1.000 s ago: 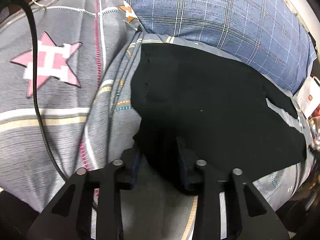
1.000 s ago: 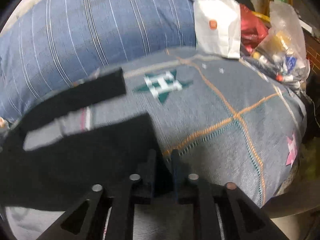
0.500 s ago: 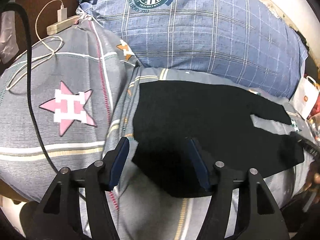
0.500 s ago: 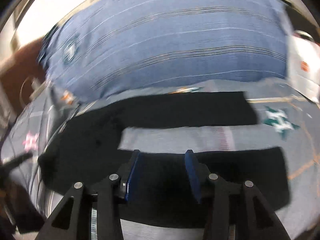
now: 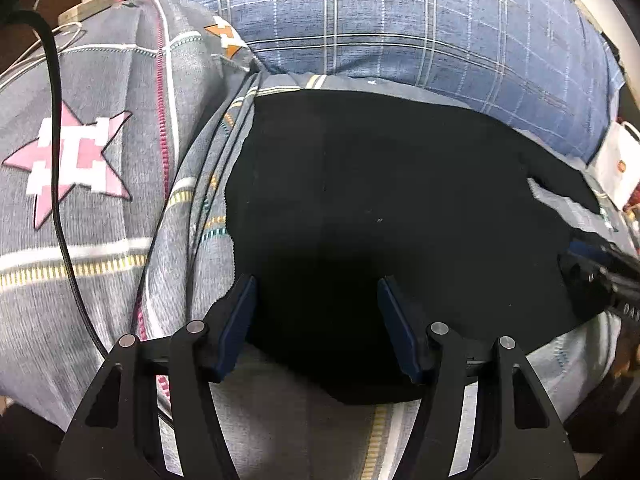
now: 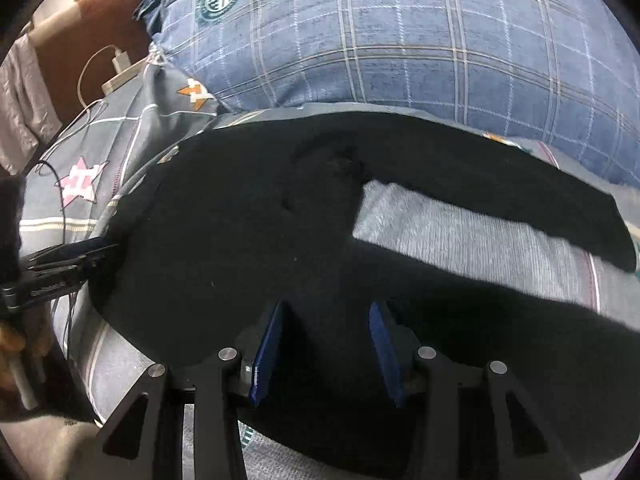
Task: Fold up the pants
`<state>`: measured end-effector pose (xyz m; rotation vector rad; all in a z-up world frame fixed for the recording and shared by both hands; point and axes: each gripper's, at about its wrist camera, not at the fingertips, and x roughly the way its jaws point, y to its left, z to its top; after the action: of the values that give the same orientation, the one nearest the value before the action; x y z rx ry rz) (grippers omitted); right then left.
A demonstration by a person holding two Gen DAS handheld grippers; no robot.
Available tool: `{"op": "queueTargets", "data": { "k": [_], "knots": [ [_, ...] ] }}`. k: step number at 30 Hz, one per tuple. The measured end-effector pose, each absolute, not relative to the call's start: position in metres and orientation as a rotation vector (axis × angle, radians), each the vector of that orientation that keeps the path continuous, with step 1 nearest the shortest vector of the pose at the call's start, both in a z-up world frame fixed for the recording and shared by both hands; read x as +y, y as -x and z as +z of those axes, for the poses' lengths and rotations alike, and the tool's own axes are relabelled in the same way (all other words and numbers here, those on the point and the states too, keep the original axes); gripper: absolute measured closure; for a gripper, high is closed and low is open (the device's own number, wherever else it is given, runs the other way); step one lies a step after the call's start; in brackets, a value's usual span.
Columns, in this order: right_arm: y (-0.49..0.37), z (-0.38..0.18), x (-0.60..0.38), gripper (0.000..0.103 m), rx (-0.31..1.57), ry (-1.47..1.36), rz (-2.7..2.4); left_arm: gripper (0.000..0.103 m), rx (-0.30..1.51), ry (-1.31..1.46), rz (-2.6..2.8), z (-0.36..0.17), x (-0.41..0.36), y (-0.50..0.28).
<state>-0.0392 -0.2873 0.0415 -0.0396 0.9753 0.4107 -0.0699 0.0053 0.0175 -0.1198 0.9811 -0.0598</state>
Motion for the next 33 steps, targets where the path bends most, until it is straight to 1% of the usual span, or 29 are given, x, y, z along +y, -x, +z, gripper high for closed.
{"op": "queueTargets", "data": {
  "k": [3,4,6,7,10,15,17,25,26,28,29,30,31,32,33],
  "knots": [
    [0.022,0.063,-0.295,0.06,0.918,0.07,0.413,0.041,0.943,0.102,-0.12,0.038,0.008,0.056],
    [0.014,0.07,-0.297,0.06,0.902,0.085,0.404,0.039,0.924,0.089,-0.136,0.047,0.008,0.05],
    [-0.007,0.082,-0.299,0.056,0.868,0.119,0.413,0.024,0.895,0.069,-0.179,0.063,0.007,0.033],
    [-0.019,0.086,-0.3,0.055,0.855,0.139,0.42,0.023,0.877,0.067,-0.215,0.07,0.005,0.022],
    [-0.061,0.089,-0.304,0.055,0.847,0.203,0.417,0.023,0.885,0.033,-0.279,0.076,0.0,-0.018],
    [-0.126,0.073,-0.305,0.054,0.902,0.311,0.496,0.023,0.988,-0.067,-0.409,0.057,-0.01,-0.087],
    [-0.143,0.062,-0.306,0.053,0.944,0.342,0.551,0.023,1.003,-0.094,-0.442,0.051,-0.011,-0.108],
    [-0.173,0.026,-0.305,0.053,1.078,0.398,0.684,0.023,1.123,-0.309,-0.542,0.012,-0.031,-0.157],
    [-0.172,0.024,-0.306,0.053,1.073,0.387,0.695,0.022,1.133,-0.348,-0.556,0.006,-0.036,-0.159],
    [-0.17,0.024,-0.308,0.059,1.062,0.373,0.7,0.021,1.113,-0.356,-0.598,0.005,-0.04,-0.161],
    [-0.167,0.026,-0.308,0.069,1.048,0.37,0.689,0.022,1.126,-0.349,-0.607,0.004,-0.042,-0.164],
    [-0.164,0.027,-0.308,0.083,1.026,0.386,0.664,0.032,1.141,-0.337,-0.616,0.003,-0.043,-0.166],
    [-0.159,0.028,-0.306,0.089,1.006,0.414,0.635,0.037,1.142,-0.324,-0.64,0.005,-0.044,-0.164],
    [-0.155,0.03,-0.306,0.096,0.992,0.436,0.613,0.054,1.13,-0.326,-0.654,0.008,-0.046,-0.161],
    [-0.151,0.034,-0.306,0.097,0.975,0.439,0.599,0.075,1.108,-0.343,-0.655,0.011,-0.049,-0.154]
  ]
}}
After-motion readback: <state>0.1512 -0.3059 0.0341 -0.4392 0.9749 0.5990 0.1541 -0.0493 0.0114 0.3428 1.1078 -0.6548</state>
